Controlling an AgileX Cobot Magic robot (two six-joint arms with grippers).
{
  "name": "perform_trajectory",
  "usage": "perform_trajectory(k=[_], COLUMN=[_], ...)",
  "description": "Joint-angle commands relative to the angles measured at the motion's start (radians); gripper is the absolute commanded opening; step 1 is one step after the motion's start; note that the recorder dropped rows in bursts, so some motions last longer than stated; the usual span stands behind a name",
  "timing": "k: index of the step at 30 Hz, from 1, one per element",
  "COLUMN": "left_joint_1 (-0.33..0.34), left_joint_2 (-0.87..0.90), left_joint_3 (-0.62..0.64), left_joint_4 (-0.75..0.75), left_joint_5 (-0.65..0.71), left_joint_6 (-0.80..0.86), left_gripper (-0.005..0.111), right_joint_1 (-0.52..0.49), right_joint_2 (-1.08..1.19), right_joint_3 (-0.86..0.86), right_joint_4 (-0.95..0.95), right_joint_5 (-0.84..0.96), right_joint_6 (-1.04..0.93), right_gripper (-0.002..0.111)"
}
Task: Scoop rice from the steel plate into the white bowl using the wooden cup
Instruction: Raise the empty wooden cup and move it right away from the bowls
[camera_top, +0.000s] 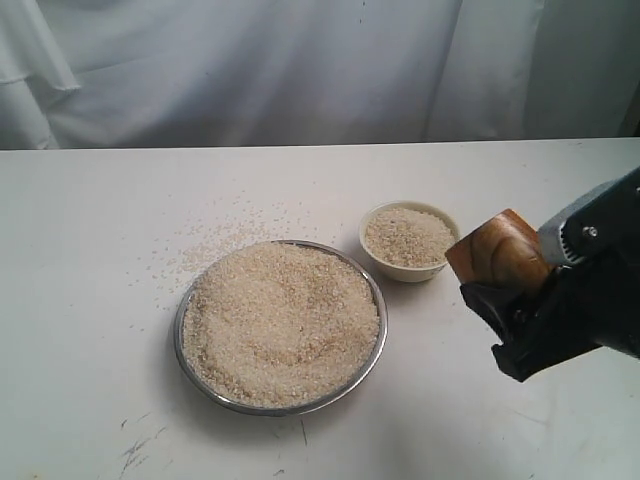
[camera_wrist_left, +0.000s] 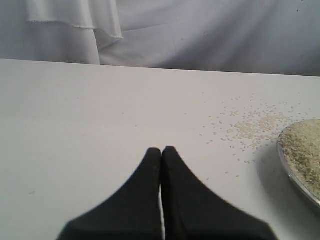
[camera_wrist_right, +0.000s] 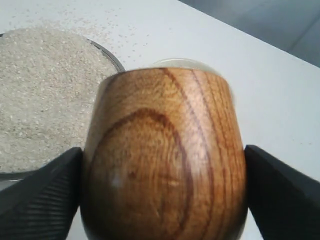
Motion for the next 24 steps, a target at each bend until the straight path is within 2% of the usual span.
perform_trajectory(k=[1, 4, 12, 18, 24], left_joint_1=[-0.003, -0.003, -0.003, -0.003, -0.003], left_joint_2=[-0.004, -0.004, -0.004, -0.004, -0.004], left_joint_3=[0.005, 0.005, 0.005, 0.005, 0.005], left_joint_4=[0.001, 0.001, 0.001, 0.001, 0.001], left_joint_5=[-0.013, -0.013, -0.013, -0.013, -0.013], left_joint_6=[-0.001, -0.001, -0.001, -0.001, -0.001], left_gripper=[0.0, 0.0, 0.0, 0.0, 0.0], right_joint_1=[-0.047, -0.081, -0.1, -0.102, -0.152], right_joint_2=[-0.006, 0.008, 0.113, 0.272, 0.409], right_joint_3=[0.053, 0.077, 0.079, 0.079, 0.079], right_joint_4=[0.108, 0.237, 0.489, 0.502, 0.502], right_joint_5=[-0.093, -0.167, -0.229, -0.374, -0.545], right_joint_6=[-0.09, -0.182, -0.316, -0.41, -0.412], right_gripper=[0.0, 0.0, 0.0, 0.0, 0.0])
